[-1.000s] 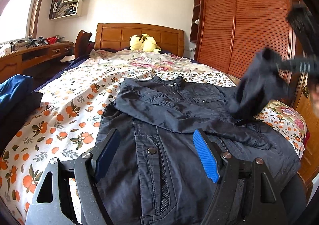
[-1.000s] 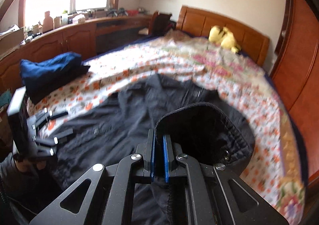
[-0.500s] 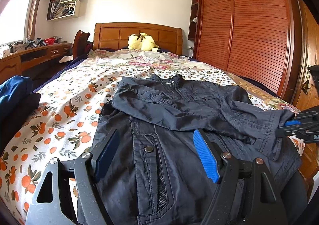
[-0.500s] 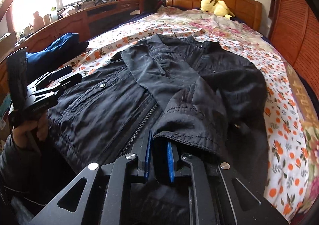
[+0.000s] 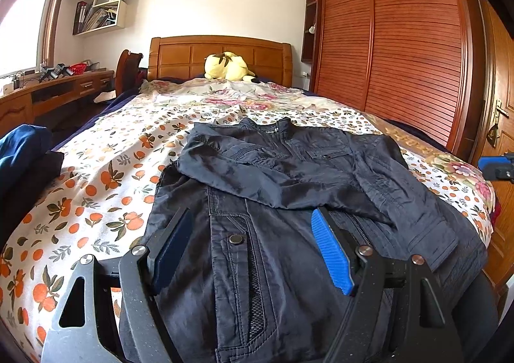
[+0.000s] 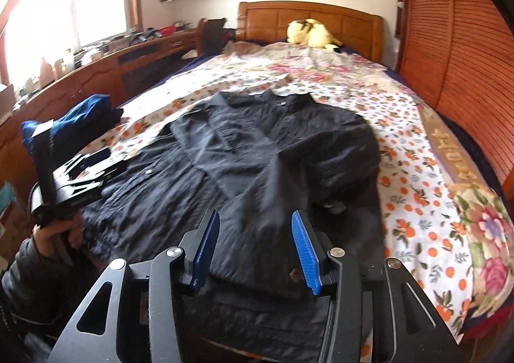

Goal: Fold large clothes
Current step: 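Lay the lifted sleeve across the jacket body with the right tool, then open the right tool and release the folded sleeve onto the jacket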

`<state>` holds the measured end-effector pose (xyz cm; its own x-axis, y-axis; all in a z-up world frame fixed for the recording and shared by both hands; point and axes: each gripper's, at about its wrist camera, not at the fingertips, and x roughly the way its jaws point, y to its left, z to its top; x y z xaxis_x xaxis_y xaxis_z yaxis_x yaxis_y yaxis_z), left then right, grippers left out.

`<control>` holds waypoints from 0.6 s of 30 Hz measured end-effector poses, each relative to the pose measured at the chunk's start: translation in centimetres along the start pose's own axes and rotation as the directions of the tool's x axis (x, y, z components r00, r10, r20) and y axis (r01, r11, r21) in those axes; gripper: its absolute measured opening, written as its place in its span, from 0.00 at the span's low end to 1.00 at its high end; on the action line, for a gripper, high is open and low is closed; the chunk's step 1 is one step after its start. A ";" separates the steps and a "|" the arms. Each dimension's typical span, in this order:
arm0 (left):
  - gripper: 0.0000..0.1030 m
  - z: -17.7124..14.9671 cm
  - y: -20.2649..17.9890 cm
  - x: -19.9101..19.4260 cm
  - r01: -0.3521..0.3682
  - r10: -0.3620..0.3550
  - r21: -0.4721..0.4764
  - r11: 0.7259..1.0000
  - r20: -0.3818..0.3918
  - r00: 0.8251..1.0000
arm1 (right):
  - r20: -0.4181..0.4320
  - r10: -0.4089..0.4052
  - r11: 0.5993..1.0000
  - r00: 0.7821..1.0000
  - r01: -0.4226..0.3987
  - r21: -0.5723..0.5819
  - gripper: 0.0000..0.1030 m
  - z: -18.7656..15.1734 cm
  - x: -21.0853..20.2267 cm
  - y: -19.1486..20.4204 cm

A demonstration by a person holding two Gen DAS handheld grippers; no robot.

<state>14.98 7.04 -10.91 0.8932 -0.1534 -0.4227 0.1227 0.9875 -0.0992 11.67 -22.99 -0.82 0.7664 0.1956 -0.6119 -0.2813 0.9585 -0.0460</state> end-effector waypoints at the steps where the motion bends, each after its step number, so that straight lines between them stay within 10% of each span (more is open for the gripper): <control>1: 0.75 0.0 0.0 0.0 0.000 0.000 -0.001 1.000 -0.001 1.000 | -0.003 -0.011 1.000 1.000 0.011 0.004 0.49 -1.0 -0.1 -0.3; 18: 0.75 0.0 0.0 0.0 0.000 0.000 -0.002 1.000 0.001 1.000 | -0.206 0.060 0.975 0.977 -0.013 0.224 0.50 -5.2 9.9 -2.4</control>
<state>14.93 7.02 -10.92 0.8936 -0.1535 -0.4218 0.1221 0.9874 -0.1008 16.94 -24.42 -10.85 0.6129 0.2057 -0.7629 -0.1547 0.9781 0.1394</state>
